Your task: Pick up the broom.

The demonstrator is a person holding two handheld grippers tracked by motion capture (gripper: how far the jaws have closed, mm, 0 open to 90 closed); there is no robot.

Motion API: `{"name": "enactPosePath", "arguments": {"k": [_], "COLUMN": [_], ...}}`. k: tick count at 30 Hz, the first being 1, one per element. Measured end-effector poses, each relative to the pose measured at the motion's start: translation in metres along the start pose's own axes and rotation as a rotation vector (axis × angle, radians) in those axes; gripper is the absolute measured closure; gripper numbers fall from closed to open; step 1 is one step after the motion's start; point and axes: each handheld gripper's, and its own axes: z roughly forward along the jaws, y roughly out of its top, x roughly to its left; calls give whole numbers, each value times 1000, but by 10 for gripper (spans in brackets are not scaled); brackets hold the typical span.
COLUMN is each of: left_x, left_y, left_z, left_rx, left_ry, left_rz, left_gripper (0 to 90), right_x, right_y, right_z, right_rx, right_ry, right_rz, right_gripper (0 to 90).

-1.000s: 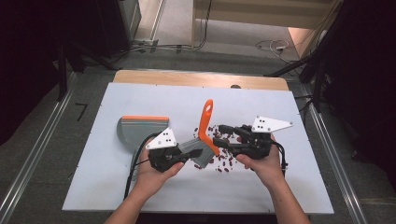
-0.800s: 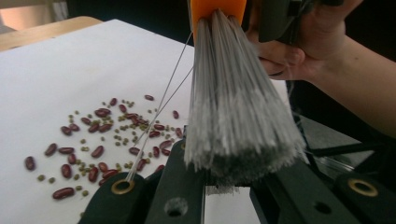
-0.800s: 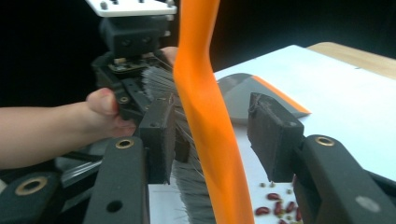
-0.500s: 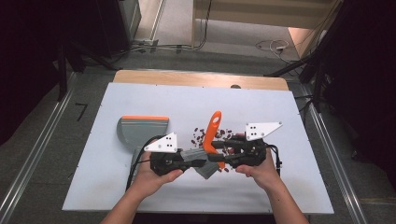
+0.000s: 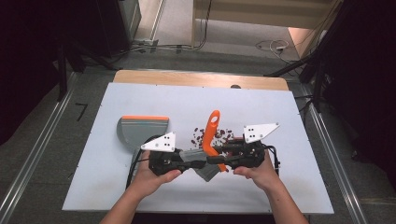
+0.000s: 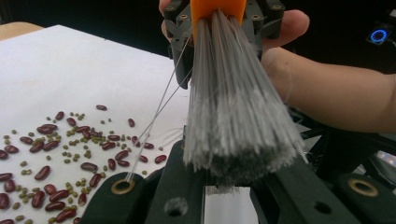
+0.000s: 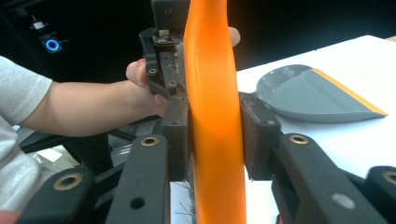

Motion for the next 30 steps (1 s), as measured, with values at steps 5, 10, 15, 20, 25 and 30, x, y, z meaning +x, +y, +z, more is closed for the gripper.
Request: {"name": "enactPosePath", "arguments": {"k": [5, 10, 15, 20, 25, 30], "left_x": [1, 3, 3, 4, 4, 4], "left_y": [-1, -1, -2, -6, -10, -11], "left_z": [0, 0, -2, -7, -15, -21], "left_rx": [4, -4, 0, -3, -10, -10], "left_ry": [-19, -23, 64, 112, 182, 241], "left_rz": [-2, -19, -25, -38, -45, -51], "left_gripper": [862, 827, 626, 436, 279, 141], "right_x": [2, 4, 5, 4, 0, -1], "right_y": [1, 2, 4, 5, 4, 3], "right_z": [-1, -1, 1, -4, -13, -18], "right_rx": [16, 18, 32, -5, -20, -7], "right_ry": [5, -2, -50, -125, -212, -304], "right_rz": [-2, 21, 35, 73, 97, 101], "right_gripper": [684, 690, 691, 691, 691, 691]}}
